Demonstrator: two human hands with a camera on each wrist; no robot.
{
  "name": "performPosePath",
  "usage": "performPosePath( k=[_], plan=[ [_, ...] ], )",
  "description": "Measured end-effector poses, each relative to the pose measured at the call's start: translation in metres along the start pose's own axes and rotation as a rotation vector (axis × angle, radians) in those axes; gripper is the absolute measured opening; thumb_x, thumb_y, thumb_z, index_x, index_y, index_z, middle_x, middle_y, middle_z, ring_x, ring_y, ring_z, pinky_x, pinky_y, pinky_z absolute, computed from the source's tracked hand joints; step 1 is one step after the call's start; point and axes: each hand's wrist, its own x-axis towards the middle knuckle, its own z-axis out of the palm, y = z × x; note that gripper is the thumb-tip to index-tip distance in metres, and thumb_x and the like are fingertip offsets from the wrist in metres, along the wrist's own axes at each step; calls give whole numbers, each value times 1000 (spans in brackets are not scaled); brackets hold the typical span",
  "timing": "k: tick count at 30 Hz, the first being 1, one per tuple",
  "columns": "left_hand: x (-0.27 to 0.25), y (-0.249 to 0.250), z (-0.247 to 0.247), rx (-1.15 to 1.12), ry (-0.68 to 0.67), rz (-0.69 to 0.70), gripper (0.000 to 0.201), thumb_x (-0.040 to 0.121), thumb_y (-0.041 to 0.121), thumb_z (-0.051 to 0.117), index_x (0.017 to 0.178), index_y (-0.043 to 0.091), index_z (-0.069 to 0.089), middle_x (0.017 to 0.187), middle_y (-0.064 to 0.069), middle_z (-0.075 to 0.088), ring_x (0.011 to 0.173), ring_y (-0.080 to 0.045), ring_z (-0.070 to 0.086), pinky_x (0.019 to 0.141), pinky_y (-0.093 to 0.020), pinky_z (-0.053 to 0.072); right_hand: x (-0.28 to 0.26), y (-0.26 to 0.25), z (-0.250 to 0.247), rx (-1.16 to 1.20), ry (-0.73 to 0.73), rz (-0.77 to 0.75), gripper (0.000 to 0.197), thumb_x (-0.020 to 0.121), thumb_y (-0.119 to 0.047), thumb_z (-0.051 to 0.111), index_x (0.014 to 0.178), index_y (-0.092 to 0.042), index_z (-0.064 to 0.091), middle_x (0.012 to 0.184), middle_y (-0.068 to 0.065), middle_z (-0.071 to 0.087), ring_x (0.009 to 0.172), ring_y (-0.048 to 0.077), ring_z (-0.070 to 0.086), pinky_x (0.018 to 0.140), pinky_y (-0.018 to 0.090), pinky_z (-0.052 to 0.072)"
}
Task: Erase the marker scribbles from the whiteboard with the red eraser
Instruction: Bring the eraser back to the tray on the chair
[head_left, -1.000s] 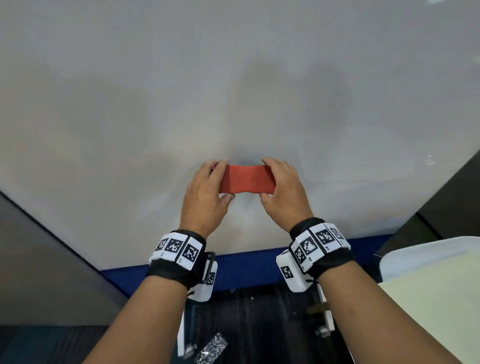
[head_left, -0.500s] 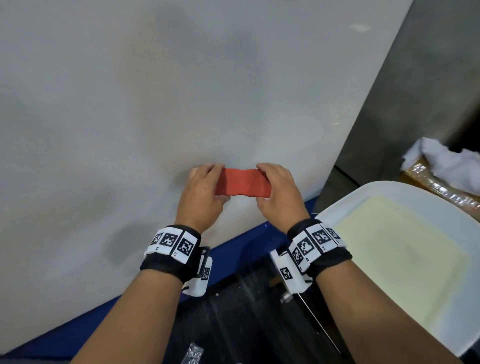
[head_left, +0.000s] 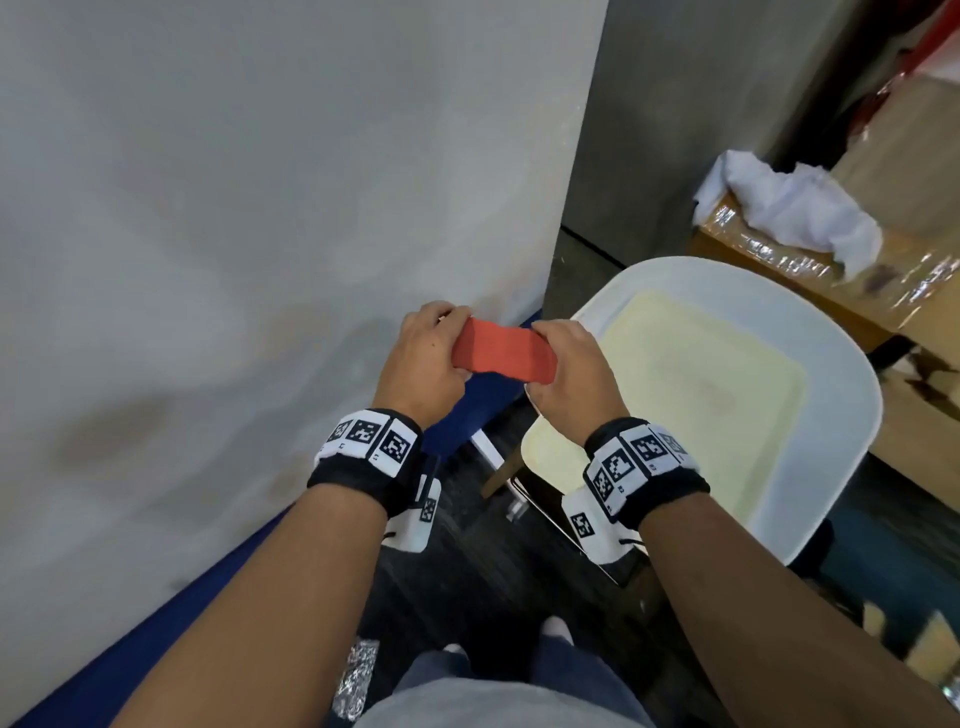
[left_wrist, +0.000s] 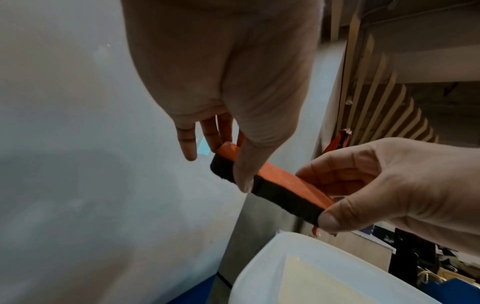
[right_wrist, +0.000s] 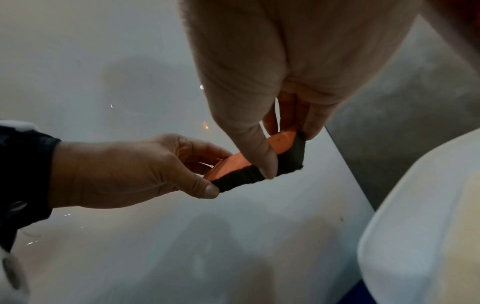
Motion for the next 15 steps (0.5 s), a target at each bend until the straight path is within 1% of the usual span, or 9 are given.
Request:
performPosePath(
  k=[2,3,5,7,10,11,13,15],
  plan=[
    [4,8,17,-3,-42,-10,66,77,-1,71,139,9,50,139,-8,46,125,-27,39,99,-30,35,-5,19,-3,-4,-23,40,54,76,3,68,127,-9,57,123,9,55,115,25,51,92,25,40],
    [6,13,26,-8,-60,-13,65,77,-1,71,137,9,51,138,-9,46,124,-27,39,98,-30,34,-7,28,-5,-7,-36,61,56,76,2,68,129,-10,56,125,9,54,116,25,50,93,25,40],
    [10,21,42,-20,-95,-19,63,77,-2,71,135,8,52,135,-11,47,122,-30,40,98,-34,37,-12,44,-8,-8,-64,104,57,78,2,70,132,-9,54,128,10,53,118,25,49,93,23,37],
    [14,28,59,-14,-129,-22,64,77,-1,71,137,9,51,134,-12,47,123,-31,41,100,-42,42,-18,59,-11,-7,-89,138,58,79,1,70,134,-7,52,130,11,51,118,26,48,92,21,33],
    [22,37,88,-14,-183,-14,65,79,-1,68,140,8,50,133,-12,48,123,-32,44,98,-50,46,-26,84,-15,-27,-116,210,60,78,1,70,134,-7,53,129,10,51,118,26,47,91,21,32],
    [25,40,98,-13,-201,-6,64,79,-1,67,140,8,50,134,-11,49,123,-32,45,96,-51,47,-28,91,-16,-32,-119,235,60,77,1,70,134,-8,53,128,10,51,118,26,47,92,22,34],
    [32,47,116,15,-239,7,63,81,-1,63,142,10,48,138,-8,47,122,-31,46,92,-52,49,-32,107,-21,-41,-113,284,58,77,1,69,132,-9,54,126,9,51,116,25,46,92,28,40],
    [40,58,134,41,-288,8,63,84,-1,58,144,12,45,143,-5,44,125,-28,44,93,-50,48,-35,123,-27,-58,-107,334,54,78,1,67,130,-9,55,124,8,52,115,25,44,91,35,45]
  ],
)
